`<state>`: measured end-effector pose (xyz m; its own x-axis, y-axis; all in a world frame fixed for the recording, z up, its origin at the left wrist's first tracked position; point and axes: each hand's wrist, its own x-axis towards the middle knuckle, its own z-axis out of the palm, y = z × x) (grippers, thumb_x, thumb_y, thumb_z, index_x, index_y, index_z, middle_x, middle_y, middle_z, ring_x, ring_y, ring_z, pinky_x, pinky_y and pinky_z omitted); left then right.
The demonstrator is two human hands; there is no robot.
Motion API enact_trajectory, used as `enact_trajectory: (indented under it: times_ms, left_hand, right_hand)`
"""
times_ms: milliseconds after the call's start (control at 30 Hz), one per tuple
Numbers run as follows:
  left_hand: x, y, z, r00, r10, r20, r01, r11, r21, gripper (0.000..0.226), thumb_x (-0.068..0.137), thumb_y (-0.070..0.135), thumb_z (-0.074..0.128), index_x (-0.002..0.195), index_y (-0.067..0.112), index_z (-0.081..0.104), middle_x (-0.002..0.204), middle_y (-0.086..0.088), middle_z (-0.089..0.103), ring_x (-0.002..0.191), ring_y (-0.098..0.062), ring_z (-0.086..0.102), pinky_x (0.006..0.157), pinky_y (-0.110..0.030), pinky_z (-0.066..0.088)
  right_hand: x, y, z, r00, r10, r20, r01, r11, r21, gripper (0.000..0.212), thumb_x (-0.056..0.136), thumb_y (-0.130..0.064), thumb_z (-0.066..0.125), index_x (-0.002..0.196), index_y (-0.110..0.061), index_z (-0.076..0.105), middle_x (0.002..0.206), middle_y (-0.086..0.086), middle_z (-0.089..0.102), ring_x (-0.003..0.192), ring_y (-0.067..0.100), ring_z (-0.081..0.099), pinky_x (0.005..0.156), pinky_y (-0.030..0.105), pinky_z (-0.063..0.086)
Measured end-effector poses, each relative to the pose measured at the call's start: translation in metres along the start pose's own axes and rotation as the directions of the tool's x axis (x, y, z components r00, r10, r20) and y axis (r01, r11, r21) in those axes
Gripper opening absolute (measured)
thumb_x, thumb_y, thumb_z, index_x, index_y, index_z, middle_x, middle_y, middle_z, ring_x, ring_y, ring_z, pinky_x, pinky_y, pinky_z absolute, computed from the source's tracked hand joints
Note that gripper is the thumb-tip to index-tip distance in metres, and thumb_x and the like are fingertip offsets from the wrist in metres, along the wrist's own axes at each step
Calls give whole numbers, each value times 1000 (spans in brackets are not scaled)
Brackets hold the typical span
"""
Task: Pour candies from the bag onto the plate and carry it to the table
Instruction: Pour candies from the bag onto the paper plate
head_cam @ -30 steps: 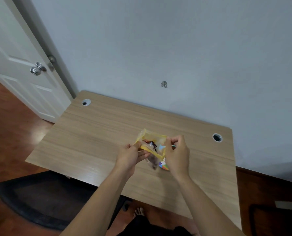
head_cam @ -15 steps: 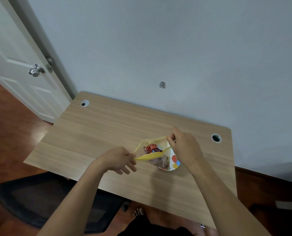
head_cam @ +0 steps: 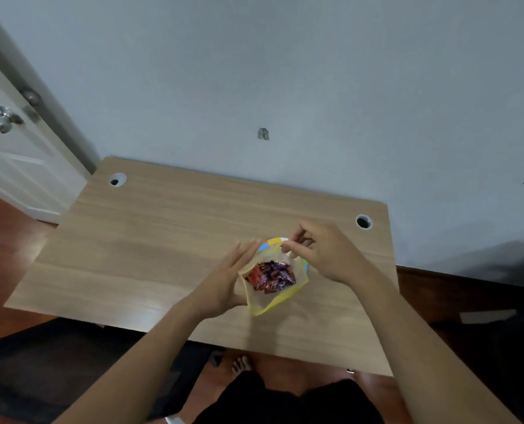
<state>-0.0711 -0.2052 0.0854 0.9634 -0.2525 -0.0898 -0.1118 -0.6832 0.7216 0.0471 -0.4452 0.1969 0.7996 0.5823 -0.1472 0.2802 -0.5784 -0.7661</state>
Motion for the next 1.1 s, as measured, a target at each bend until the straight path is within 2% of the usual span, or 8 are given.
enact_trajectory:
  times_ms: [67, 200, 333, 500, 700, 800, 933, 1100]
  left_hand:
    - [7, 10, 4, 997, 68, -23, -69, 994, -79, 82, 100, 39, 74, 170, 21, 32, 174, 5, 38, 162, -16, 34, 131, -37, 31]
    - [7, 33, 3, 991, -125, 47, 134, 930, -343, 43, 112, 44, 50, 147, 68, 48, 150, 29, 61, 131, 7, 61, 110, -24, 51]
    - [6, 23, 11, 945, -321, 68, 313, 819, -481, 48, 105, 69, 45, 130, 37, 69, 119, 6, 73, 106, -16, 69, 105, -60, 57]
    - [17, 39, 20, 927, -370, 67, 354, 798, -488, 50, 112, 51, 40, 115, 11, 71, 69, 13, 70, 67, -11, 64, 74, -43, 57]
    - [32, 32, 37, 898, -432, 86, 402, 725, -559, 56, 109, 61, 38, 144, 27, 66, 125, 23, 77, 121, 1, 69, 118, -44, 49]
    - [41, 36, 42, 868, -486, 100, 447, 678, -583, 65, 110, 58, 35, 150, 13, 60, 129, 3, 76, 114, -20, 73, 117, -57, 43]
    - [51, 26, 63, 857, -508, 90, 446, 642, -623, 64, 103, 68, 43, 130, 18, 73, 111, 7, 80, 104, -8, 73, 98, -29, 54]
    - [63, 18, 95, 833, -549, 70, 461, 618, -636, 51, 108, 62, 46, 140, 28, 67, 126, 12, 79, 117, -2, 73, 102, -20, 54]
  right_hand:
    - [0, -3, -4, 997, 72, 6, -72, 985, 155, 14, 99, -20, 80, 95, -12, 69, 89, 4, 85, 80, 23, 84, 80, 49, 65]
    - [1, 4, -6, 971, 237, 40, -230, 866, 445, 28, 108, -36, 66, 118, -10, 74, 105, 9, 87, 88, 28, 83, 87, 40, 63]
    - [-1, 41, 14, 898, 424, 117, -382, 619, 686, 76, 102, -79, 36, 126, -22, 81, 129, 7, 82, 126, 31, 75, 113, 52, 54]
    - [-14, 78, 59, 860, 463, 217, -453, 495, 741, 96, 91, -90, 19, 139, -27, 72, 136, 4, 79, 132, 20, 72, 108, 41, 56]
    - [-20, 93, 85, 849, 494, 185, -387, 345, 855, 93, 101, -78, 11, 142, -17, 68, 140, 12, 76, 134, 26, 71, 103, 36, 61]
    - [-24, 99, 88, 826, 531, 189, -425, 368, 827, 102, 88, -87, 19, 142, -15, 66, 137, 17, 76, 127, 27, 75, 99, 44, 64]
    - [-19, 115, 106, 803, 578, 143, -502, 528, 685, 102, 74, -107, 33, 127, -32, 76, 144, 0, 72, 140, 22, 64, 125, 53, 45]
    - [-19, 131, 122, 760, 639, 115, -596, 616, 516, 76, 107, -74, 24, 152, -27, 63, 144, -4, 67, 138, 16, 58, 123, 37, 40]
